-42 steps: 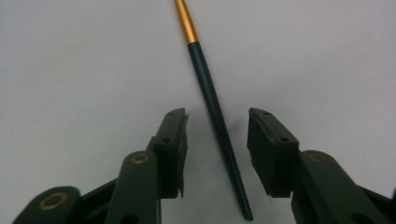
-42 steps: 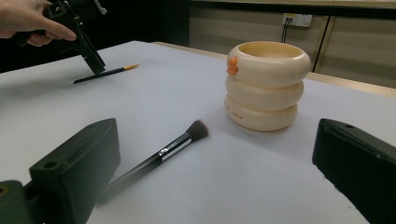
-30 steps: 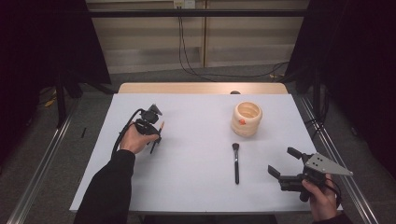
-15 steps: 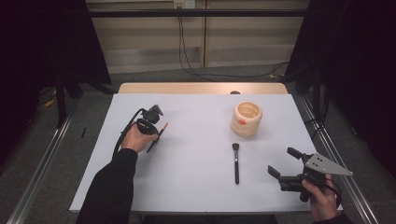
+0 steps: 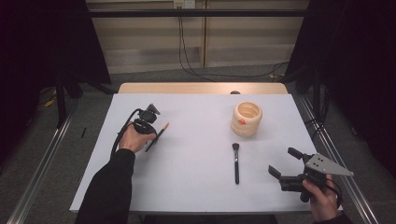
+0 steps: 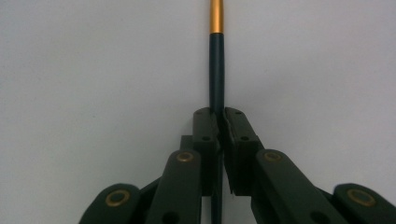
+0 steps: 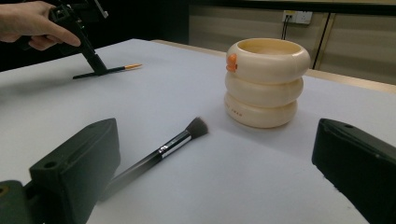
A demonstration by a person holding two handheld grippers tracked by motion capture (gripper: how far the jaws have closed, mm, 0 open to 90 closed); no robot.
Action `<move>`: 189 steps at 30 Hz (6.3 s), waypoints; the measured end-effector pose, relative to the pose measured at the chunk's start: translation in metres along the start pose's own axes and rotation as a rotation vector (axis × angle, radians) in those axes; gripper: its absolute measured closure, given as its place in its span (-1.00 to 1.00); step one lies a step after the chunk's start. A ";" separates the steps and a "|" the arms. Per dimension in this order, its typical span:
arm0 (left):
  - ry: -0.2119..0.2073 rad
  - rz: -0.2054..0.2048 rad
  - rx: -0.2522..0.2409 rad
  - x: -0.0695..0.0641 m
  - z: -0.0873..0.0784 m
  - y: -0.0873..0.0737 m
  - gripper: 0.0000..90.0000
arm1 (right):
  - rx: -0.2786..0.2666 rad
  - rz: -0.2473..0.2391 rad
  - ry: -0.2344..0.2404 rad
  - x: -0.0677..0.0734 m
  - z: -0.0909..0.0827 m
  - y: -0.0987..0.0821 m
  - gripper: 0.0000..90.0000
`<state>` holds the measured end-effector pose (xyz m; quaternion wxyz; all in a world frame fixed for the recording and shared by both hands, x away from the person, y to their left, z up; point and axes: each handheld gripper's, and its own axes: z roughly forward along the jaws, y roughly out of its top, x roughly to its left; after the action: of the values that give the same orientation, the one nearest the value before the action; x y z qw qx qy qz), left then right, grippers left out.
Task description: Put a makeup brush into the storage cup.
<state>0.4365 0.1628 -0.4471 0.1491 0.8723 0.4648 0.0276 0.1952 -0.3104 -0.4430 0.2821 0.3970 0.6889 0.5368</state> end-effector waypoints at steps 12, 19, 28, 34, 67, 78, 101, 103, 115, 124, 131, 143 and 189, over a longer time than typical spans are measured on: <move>-0.037 -0.022 -0.048 0.003 -0.007 -0.005 0.87 | 0.002 -0.001 0.002 0.000 -0.001 0.000 -0.99; -0.048 -0.031 -0.103 0.003 -0.018 -0.008 0.87 | 0.002 0.000 0.002 0.000 -0.001 0.000 -0.99; -0.058 -0.020 -0.154 0.000 -0.025 -0.021 0.87 | 0.002 0.000 0.001 0.000 -0.001 0.000 -0.99; -0.058 0.000 -0.221 0.000 -0.034 -0.027 0.87 | 0.002 0.000 0.001 0.000 -0.001 0.000 -0.99; -0.118 0.013 -0.595 -0.013 -0.062 -0.066 0.87 | -0.006 0.009 -0.003 0.000 0.000 0.000 -1.00; -0.135 0.030 -0.696 -0.019 -0.066 -0.074 0.87 | -0.005 0.008 -0.006 0.000 0.000 0.000 -0.99; -0.162 0.022 -0.872 -0.039 -0.085 -0.096 0.87 | -0.016 0.014 -0.014 0.001 0.000 0.002 -0.97; -0.162 0.024 -0.876 -0.041 -0.086 -0.099 0.87 | -0.022 0.012 -0.015 0.001 0.000 0.002 -0.97; -0.189 0.026 -0.895 -0.054 -0.091 -0.115 0.87 | -0.055 0.034 0.039 0.003 0.002 0.005 -1.00; -0.231 0.058 -0.909 -0.068 -0.093 -0.124 0.87 | -0.046 0.041 0.114 0.008 0.010 0.010 -1.00; -0.252 0.086 -0.897 -0.079 -0.091 -0.124 0.87 | -0.047 0.030 0.170 0.018 0.018 0.024 -1.00; -0.275 0.114 -0.910 -0.091 -0.091 -0.121 0.87 | -0.044 0.023 0.278 0.038 0.050 0.044 -0.97; -0.411 0.227 -0.922 -0.142 -0.082 -0.097 0.87 | -0.037 -0.016 0.490 0.079 0.115 0.102 -0.71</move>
<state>0.2627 0.1170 -0.3836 0.6023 0.7483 0.2679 0.0735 0.2725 -0.1731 -0.3721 0.1180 0.2445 0.7299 0.6273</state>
